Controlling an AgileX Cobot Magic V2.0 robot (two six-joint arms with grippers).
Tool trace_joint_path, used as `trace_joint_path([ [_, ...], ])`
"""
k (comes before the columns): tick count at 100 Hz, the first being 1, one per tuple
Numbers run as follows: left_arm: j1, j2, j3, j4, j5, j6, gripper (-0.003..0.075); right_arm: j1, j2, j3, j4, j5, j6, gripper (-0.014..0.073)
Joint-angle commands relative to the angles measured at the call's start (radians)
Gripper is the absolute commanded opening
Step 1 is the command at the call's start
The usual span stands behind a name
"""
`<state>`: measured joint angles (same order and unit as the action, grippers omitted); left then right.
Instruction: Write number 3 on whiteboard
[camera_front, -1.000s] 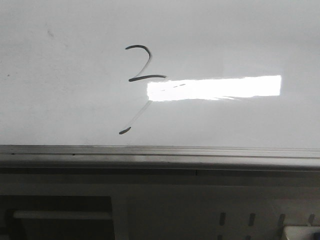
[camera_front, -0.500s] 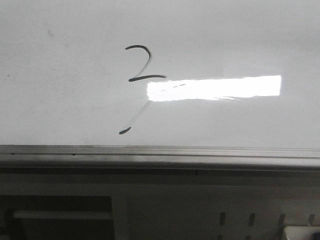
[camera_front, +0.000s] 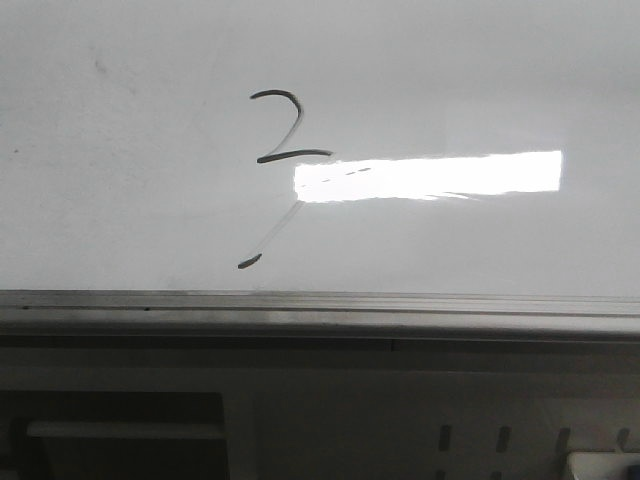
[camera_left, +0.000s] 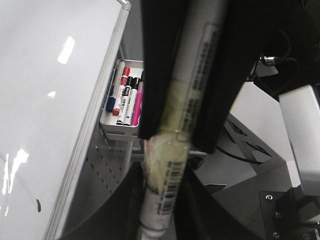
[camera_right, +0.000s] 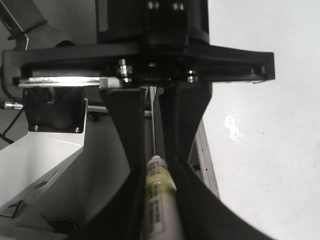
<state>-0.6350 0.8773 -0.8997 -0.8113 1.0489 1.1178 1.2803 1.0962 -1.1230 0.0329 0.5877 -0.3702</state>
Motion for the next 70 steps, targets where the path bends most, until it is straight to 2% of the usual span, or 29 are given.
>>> trace_joint_path([
  [1,-0.003,0.000,-0.032,-0.104,-0.092,-0.039,-0.0020,0.009,-0.020,-0.028,0.014,-0.080,-0.009,0.0201],
  [7,-0.003,0.000,-0.032,-0.104,-0.093,-0.039,-0.0020,0.009,-0.020,-0.030,-0.005,-0.080,-0.009,0.0344],
  [14,-0.003,0.000,-0.032,-0.104,-0.099,-0.039,-0.0020,0.009,-0.020,-0.030,-0.033,-0.082,-0.009,0.0454],
  [18,-0.003,0.000,-0.030,-0.104,-0.109,-0.044,-0.0020,0.009,-0.025,-0.030,-0.044,-0.082,-0.009,0.0479],
  [29,-0.003,0.000,-0.015,-0.100,-0.181,-0.097,-0.0020,-0.020,-0.054,-0.030,-0.048,-0.086,0.009,0.0478],
  [39,-0.003,0.000,0.020,-0.093,-0.318,-0.158,-0.0020,-0.073,-0.109,-0.030,-0.048,-0.086,0.024,0.0477],
  [48,-0.003,0.000,0.067,-0.093,-0.463,-0.227,-0.0020,-0.133,-0.165,-0.030,-0.048,-0.084,0.063,0.0444],
  [58,-0.003,0.005,0.130,-0.093,-0.661,-0.304,-0.0020,-0.201,-0.229,-0.030,-0.048,-0.066,0.100,0.0346],
  [65,-0.003,0.012,0.175,-0.102,-0.780,-0.334,-0.0020,-0.248,-0.269,-0.028,-0.048,-0.042,0.118,0.0230],
  [70,-0.003,0.022,0.206,-0.124,-0.838,-0.338,-0.0020,-0.275,-0.291,-0.023,-0.048,-0.023,0.133,0.0111],
])
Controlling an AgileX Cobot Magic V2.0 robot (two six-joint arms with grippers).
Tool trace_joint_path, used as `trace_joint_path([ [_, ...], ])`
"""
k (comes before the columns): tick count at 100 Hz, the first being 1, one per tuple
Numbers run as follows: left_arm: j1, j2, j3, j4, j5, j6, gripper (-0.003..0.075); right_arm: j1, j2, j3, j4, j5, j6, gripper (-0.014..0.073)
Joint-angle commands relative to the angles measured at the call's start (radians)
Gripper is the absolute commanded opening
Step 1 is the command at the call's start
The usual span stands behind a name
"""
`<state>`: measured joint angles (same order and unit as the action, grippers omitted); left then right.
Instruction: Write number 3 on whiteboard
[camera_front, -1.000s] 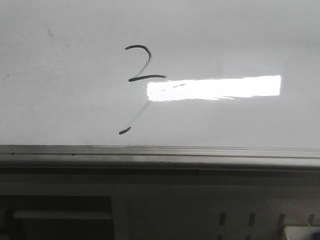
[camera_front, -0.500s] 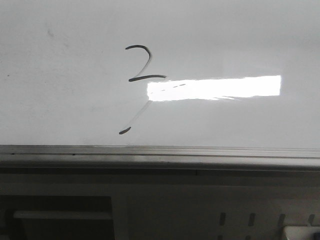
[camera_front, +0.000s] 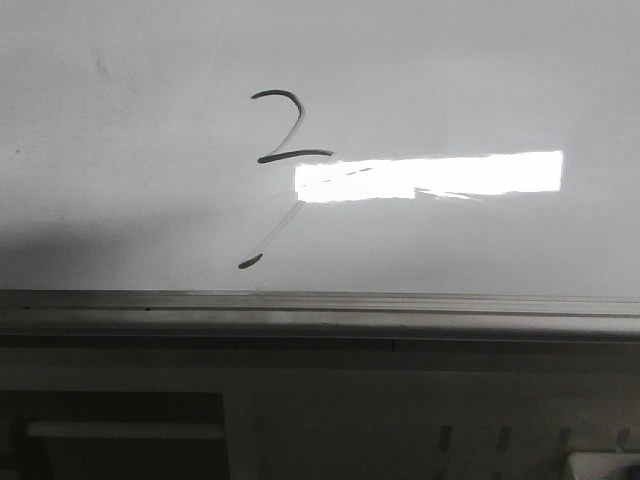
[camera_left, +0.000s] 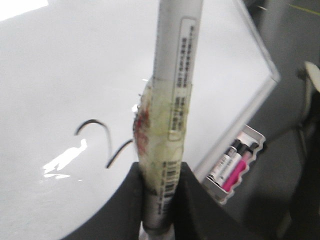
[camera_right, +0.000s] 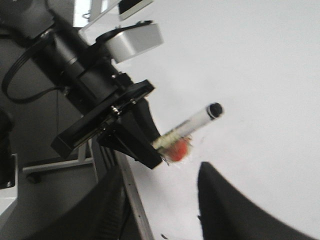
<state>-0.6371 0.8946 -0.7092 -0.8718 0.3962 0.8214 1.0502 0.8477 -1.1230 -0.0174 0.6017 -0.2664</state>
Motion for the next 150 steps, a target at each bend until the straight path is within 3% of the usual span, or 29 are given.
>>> trace_joint_path([
  [1,0.000,0.009,0.019,-0.068,-0.192,-0.042,-0.0020,-0.048,-0.046,-0.019,0.002,-0.033,0.031,0.0095],
  [9,0.000,0.046,0.043,-0.113,-0.222,-0.042,-0.0020,-0.078,-0.082,0.015,0.002,-0.035,0.037,-0.0071],
  [24,0.000,0.141,0.050,-0.120,-0.240,-0.042,-0.0020,-0.087,-0.108,0.081,0.002,-0.047,0.052,-0.0062],
  [53,0.000,0.261,0.050,-0.137,-0.413,-0.042,-0.0020,-0.087,-0.108,0.153,0.002,-0.066,0.083,-0.0062],
  [103,0.000,0.345,0.050,-0.140,-0.469,-0.042,-0.0015,-0.087,-0.108,0.159,0.002,-0.069,0.083,-0.0062],
  [112,0.000,0.345,0.050,-0.140,-0.494,-0.042,0.0062,-0.087,-0.108,0.159,0.002,-0.069,0.083,-0.0062],
  [129,0.000,0.345,0.050,-0.140,-0.518,-0.042,0.0349,-0.087,-0.108,0.159,0.002,-0.069,0.083,-0.0062],
  [136,0.000,0.347,0.050,-0.139,-0.525,-0.042,0.0391,-0.087,-0.108,0.159,0.002,-0.069,0.083,-0.0062],
  [150,0.000,0.347,0.050,-0.139,-0.547,-0.042,0.0391,-0.087,-0.108,0.159,0.002,-0.069,0.083,-0.0062],
])
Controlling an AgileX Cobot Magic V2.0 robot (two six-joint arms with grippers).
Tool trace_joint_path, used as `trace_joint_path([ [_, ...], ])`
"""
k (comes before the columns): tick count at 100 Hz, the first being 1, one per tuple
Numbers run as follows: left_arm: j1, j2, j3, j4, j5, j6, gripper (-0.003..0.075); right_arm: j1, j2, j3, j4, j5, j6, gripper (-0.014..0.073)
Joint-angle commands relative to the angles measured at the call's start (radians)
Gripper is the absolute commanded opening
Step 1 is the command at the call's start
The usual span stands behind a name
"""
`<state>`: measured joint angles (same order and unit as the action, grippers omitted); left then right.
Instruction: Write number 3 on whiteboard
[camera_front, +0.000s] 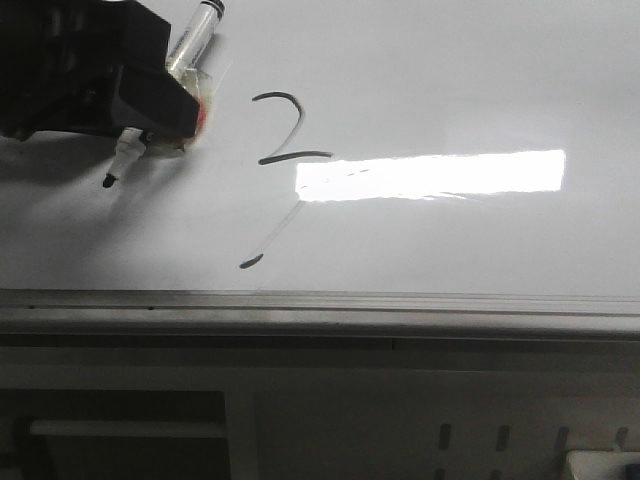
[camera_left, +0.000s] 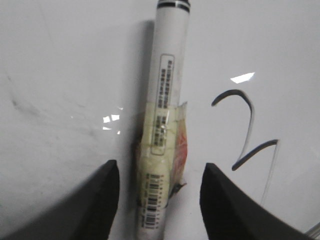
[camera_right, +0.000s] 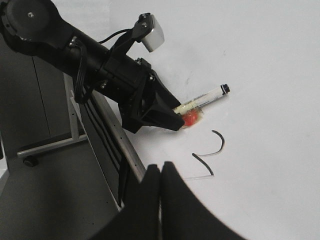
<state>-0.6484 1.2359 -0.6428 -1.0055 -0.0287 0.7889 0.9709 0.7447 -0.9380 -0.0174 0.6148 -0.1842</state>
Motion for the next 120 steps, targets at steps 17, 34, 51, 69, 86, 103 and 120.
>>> trace_joint_path([
  [17,0.011,0.003,-0.016,-0.005,-0.122,-0.009,0.0457,-0.007,-0.005,-0.026,0.002,-0.082,0.001,-0.0062],
  [34,0.011,-0.044,-0.028,-0.013,-0.110,-0.009,0.0536,-0.007,-0.005,-0.026,0.002,-0.077,0.001,-0.0062],
  [51,0.011,-0.180,-0.028,-0.013,-0.075,-0.009,0.0535,-0.007,-0.005,-0.026,0.002,-0.055,0.001,-0.0062],
  [69,0.011,-0.369,-0.019,-0.013,-0.060,-0.009,0.0505,-0.007,-0.055,-0.002,-0.032,-0.123,0.001,-0.0062],
  [86,0.013,-0.581,0.035,0.007,-0.053,0.010,0.0333,-0.018,-0.174,0.075,-0.070,-0.136,0.006,-0.0061],
  [103,0.013,-0.790,0.136,0.032,0.005,0.010,0.0089,-0.059,-0.352,0.198,-0.270,-0.148,0.215,-0.0061],
  [120,0.013,-0.965,0.262,0.033,0.029,0.010,-0.0020,-0.065,-0.525,0.295,-0.510,-0.062,0.387,-0.0062],
])
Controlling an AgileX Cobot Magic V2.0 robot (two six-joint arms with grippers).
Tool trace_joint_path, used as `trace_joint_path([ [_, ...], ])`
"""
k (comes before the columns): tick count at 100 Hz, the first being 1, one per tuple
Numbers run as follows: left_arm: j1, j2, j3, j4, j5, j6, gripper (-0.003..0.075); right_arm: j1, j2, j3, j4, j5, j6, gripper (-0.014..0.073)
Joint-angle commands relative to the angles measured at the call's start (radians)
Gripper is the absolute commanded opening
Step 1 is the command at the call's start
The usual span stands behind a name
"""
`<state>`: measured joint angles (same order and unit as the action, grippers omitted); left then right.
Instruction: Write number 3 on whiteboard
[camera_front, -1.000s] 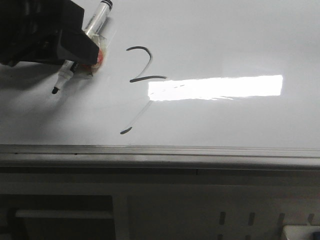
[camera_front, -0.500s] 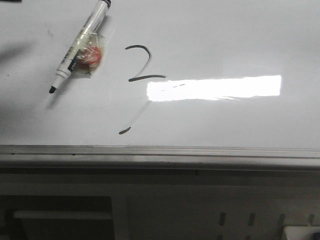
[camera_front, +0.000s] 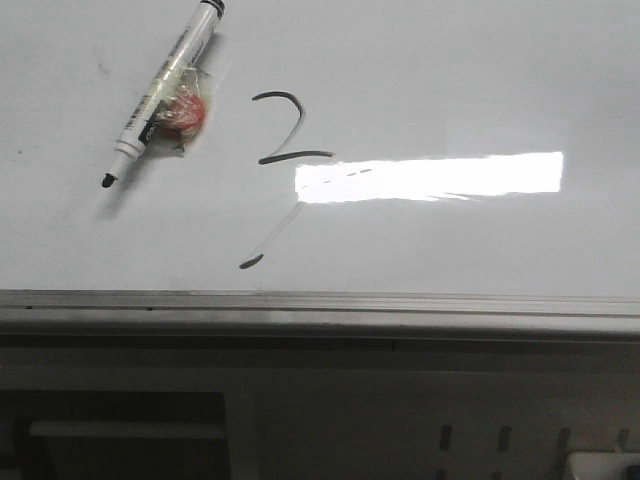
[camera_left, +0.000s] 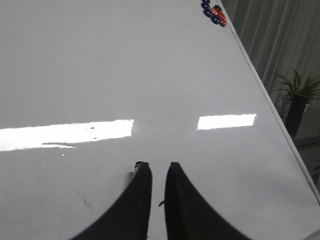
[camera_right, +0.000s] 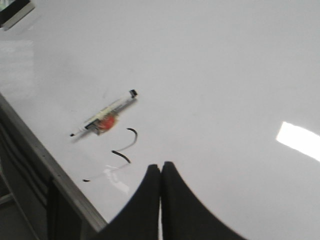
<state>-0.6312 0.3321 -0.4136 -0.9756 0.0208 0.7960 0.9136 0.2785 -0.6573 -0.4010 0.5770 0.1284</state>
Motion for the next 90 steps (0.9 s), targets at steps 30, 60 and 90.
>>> trace_joint_path([
  [30,-0.005,-0.158,0.152,-0.016,-0.011,0.002,-0.0020,-0.008,-0.265,0.042,-0.137,0.091,0.087,-0.0064],
  [60,-0.005,-0.158,0.152,-0.021,0.017,0.002,-0.0020,-0.008,-0.295,0.042,-0.139,0.108,0.087,-0.0066],
  [90,-0.005,-0.158,0.152,-0.021,0.017,0.002,-0.0020,-0.008,-0.295,0.042,-0.139,0.108,0.087,-0.0066],
])
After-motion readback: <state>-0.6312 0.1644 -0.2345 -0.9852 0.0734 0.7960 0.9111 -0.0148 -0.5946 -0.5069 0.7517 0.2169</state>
